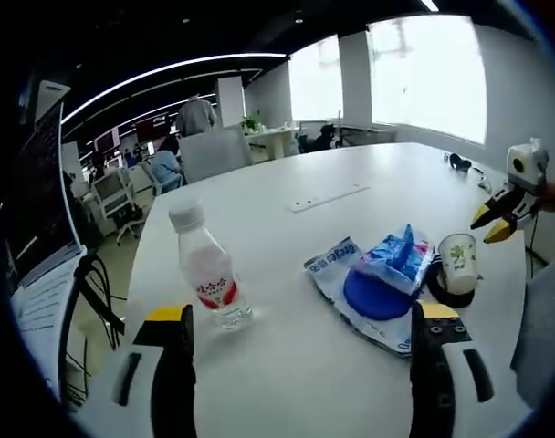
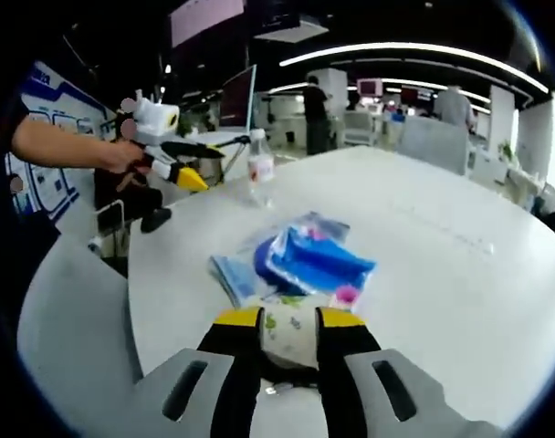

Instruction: Arrange the tabletop items into an orderly group along one side of the table until the central work area is clear of visible clutter.

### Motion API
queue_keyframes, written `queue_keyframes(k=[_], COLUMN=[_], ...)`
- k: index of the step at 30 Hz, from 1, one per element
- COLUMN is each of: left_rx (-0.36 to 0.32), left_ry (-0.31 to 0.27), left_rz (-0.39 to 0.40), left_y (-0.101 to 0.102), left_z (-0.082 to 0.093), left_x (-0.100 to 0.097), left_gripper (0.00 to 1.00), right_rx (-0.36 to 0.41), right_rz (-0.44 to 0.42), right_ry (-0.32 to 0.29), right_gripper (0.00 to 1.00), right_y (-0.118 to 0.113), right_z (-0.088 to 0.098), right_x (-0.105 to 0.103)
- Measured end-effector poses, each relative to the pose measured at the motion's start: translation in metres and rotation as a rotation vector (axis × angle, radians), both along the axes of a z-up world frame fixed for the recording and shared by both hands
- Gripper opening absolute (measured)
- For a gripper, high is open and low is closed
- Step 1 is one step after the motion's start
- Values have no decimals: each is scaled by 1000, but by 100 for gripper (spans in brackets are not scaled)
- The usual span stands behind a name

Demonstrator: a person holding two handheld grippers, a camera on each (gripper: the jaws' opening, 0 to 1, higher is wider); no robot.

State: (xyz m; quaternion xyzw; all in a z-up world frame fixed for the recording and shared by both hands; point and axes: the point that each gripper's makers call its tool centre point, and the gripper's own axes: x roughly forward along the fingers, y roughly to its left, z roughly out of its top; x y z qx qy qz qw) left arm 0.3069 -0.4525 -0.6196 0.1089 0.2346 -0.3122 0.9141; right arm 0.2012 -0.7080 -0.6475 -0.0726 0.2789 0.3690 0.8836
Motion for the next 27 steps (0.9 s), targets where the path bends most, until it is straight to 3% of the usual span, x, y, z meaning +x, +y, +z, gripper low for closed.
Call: queue_keyframes(k=[7, 19, 27], left_rx=[1, 21, 12], left_ry=[-2, -1, -5], left_rz=[-12, -30, -7], left_y=[7, 17, 30], left_z=[1, -4, -3], left_x=[-11, -32, -34], left_gripper=[99, 98, 98], right_rx=[-22, -15, -32], right_rz=[-6, -39, -47], right_ry=[34, 19, 73], right_gripper=[17, 18, 16], right_y=[-4, -10, -13], right_z=[-11, -6, -16], right_x=[1, 10, 9])
